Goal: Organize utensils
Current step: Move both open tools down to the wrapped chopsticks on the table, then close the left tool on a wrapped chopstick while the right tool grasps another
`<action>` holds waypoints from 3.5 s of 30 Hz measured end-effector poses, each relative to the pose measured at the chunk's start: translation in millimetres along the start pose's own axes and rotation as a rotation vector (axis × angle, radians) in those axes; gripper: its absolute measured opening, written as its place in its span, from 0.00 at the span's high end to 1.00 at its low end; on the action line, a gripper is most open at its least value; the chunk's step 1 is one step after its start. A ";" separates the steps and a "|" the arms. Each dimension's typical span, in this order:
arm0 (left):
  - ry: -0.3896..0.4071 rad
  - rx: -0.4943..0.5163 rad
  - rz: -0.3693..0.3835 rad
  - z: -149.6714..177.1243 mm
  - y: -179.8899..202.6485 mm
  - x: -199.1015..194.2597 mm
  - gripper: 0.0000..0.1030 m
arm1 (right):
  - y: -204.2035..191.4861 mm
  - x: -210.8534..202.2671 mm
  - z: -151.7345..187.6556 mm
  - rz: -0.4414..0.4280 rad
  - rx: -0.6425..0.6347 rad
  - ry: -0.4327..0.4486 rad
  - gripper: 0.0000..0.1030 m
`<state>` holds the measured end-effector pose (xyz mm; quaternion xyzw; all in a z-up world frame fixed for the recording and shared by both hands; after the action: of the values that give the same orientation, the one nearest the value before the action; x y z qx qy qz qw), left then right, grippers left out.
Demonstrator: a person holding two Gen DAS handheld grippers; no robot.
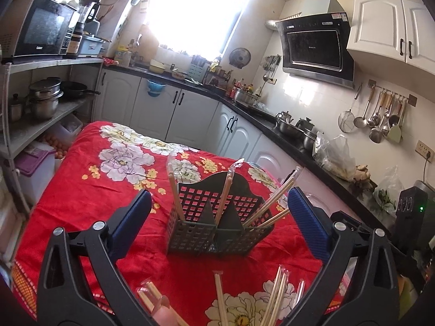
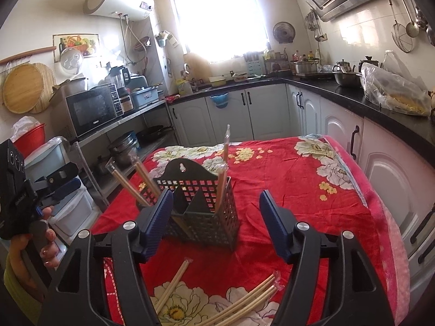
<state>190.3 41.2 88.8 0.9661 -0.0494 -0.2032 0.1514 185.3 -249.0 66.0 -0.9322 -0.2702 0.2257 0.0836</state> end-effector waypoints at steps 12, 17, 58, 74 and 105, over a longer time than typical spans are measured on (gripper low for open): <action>-0.043 0.027 0.003 20.3 4.9 -4.4 0.10 | -2.0 -11.4 17.5 0.004 -0.006 -0.028 0.38; -0.076 0.052 0.009 33.6 14.4 0.4 0.10 | 6.8 -17.3 28.6 0.020 0.008 -0.044 0.38; -0.470 0.214 -0.077 157.7 43.5 94.3 0.13 | 97.5 -0.1 150.9 0.116 0.307 -0.357 0.43; -0.582 0.223 -0.158 163.4 41.5 150.6 0.47 | 115.6 17.4 149.2 0.116 0.405 -0.370 0.57; -0.528 0.253 -0.183 150.7 54.3 150.3 0.99 | 85.3 -2.5 101.0 0.030 0.274 -0.203 0.86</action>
<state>264.1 -74.9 -82.3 0.8914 -0.0249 -0.4525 -0.0072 176.1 -318.5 -46.1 -0.8884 -0.2302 0.3546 0.1789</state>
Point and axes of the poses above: each gripper's, at about its wrist camera, not at the fingertips, and x roughly the way its jaws point, y to its right, z to its underside, the point moved 4 cm from there along x, roughly the way its jaws point, and after that the axes turned 9 degrees about -z, right-handed, at the moved point
